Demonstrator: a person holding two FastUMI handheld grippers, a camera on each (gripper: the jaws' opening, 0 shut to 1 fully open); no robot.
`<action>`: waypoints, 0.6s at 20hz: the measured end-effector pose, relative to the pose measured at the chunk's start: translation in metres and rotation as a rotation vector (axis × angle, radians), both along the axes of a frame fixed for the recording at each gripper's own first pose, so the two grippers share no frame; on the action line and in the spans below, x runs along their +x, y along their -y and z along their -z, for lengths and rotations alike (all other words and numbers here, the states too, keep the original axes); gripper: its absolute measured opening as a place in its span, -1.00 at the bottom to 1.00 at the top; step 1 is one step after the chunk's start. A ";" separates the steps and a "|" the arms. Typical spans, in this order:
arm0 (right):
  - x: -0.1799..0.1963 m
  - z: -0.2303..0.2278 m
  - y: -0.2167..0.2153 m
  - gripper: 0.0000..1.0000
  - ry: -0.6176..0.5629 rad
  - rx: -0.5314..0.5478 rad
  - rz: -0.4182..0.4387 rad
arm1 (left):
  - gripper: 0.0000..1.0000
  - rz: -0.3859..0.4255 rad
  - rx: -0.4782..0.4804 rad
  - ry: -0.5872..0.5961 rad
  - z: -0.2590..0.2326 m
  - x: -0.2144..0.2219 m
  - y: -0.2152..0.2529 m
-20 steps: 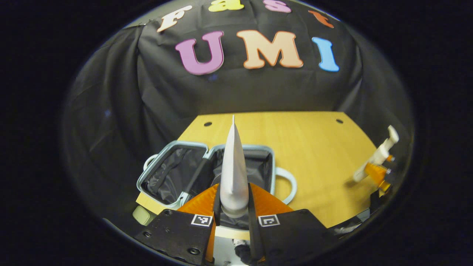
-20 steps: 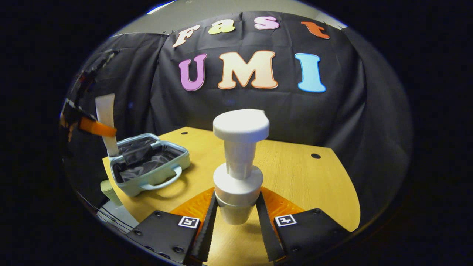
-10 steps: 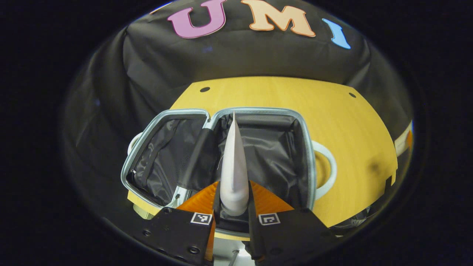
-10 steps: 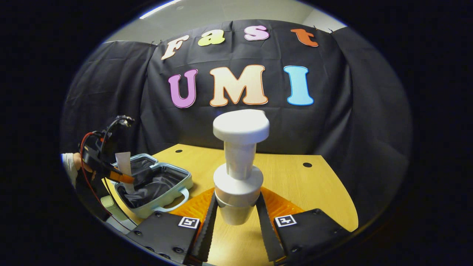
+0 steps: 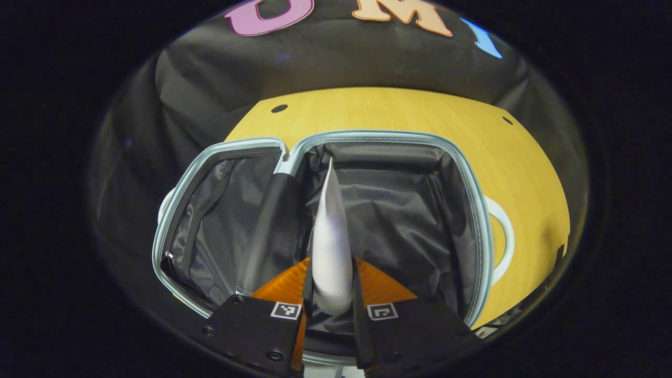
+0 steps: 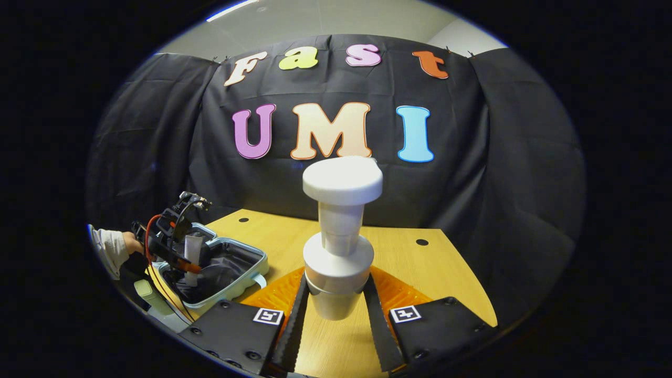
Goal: First open the suitcase, pack the skin care products into it, and then close the suitcase.
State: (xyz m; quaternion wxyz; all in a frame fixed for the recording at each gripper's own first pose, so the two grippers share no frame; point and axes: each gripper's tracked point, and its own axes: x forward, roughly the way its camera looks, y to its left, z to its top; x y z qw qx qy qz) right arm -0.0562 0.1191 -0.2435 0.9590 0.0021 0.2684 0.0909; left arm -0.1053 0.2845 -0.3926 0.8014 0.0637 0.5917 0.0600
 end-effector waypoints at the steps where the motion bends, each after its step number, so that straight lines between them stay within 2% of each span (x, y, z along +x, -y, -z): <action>1: 0.001 -0.002 -0.001 0.18 0.005 -0.001 0.006 | -0.37 0.006 -0.002 0.003 0.003 0.005 -0.001; 7: 0.005 -0.013 -0.017 0.18 0.012 0.007 -0.001 | -0.37 -0.002 -0.011 0.009 0.021 0.013 -0.006; 9: 0.010 -0.014 -0.033 0.17 0.003 0.024 -0.018 | -0.16 -0.007 -0.051 0.049 0.016 0.016 0.000; 12: 0.015 -0.011 -0.071 0.18 -0.030 0.067 -0.054 | 0.62 0.004 -0.121 0.153 -0.009 0.031 0.010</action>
